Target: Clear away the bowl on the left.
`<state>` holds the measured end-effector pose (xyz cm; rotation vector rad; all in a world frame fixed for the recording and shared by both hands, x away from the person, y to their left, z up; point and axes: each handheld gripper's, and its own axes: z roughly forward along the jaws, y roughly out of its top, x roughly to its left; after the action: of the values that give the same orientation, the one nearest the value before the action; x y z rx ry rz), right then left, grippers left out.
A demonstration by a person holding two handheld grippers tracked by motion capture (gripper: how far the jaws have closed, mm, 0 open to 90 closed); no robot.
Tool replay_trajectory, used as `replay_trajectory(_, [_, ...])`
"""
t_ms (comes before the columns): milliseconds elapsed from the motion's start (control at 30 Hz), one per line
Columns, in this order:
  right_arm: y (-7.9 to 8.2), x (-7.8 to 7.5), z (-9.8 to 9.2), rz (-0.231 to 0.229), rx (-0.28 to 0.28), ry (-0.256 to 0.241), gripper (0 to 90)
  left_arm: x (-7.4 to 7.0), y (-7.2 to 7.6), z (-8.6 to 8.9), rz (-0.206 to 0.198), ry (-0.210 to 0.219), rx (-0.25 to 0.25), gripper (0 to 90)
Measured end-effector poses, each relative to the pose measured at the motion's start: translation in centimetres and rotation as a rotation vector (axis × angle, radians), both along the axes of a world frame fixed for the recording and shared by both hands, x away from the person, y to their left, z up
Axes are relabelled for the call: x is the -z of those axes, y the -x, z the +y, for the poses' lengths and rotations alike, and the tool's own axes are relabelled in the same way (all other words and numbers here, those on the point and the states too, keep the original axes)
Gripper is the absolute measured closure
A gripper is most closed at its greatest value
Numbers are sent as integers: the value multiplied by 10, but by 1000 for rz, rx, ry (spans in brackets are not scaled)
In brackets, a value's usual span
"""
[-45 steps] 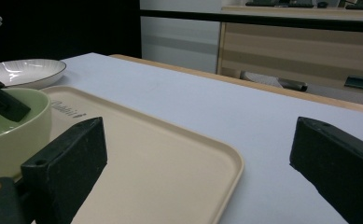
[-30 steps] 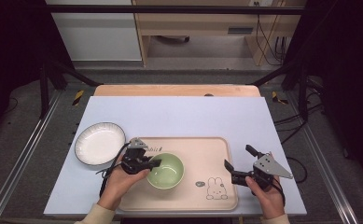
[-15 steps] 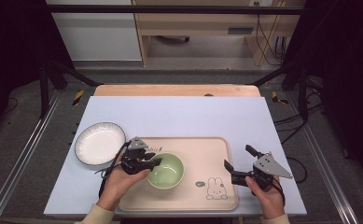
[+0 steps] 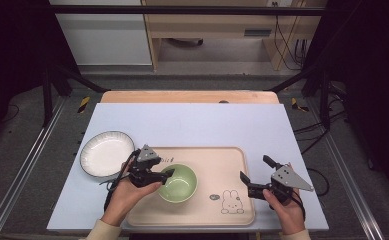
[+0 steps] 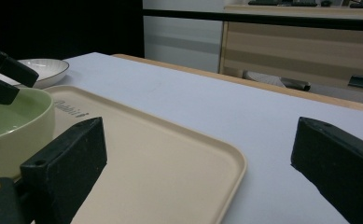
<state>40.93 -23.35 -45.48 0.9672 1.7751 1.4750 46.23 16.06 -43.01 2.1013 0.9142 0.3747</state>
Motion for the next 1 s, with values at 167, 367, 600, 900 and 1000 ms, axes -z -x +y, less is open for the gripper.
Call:
replay_trajectory(167, [0,0,0,3,-1,0,35,-3,2,1,-21,15,4,253])
replay_trajectory(367, [0,0,0,2,-1,0,35,-6,4,1,-54,35,17,167])
replay_trajectory(600, [0,0,0,2,-1,0,34,-11,6,0,-66,67,35,110])
replay_trajectory(900, [0,0,0,3,-1,0,33,-22,13,-4,-84,91,58,93])
replay_trajectory(1000, [0,0,0,2,-3,3,33,-24,15,-5,-88,94,66,89])
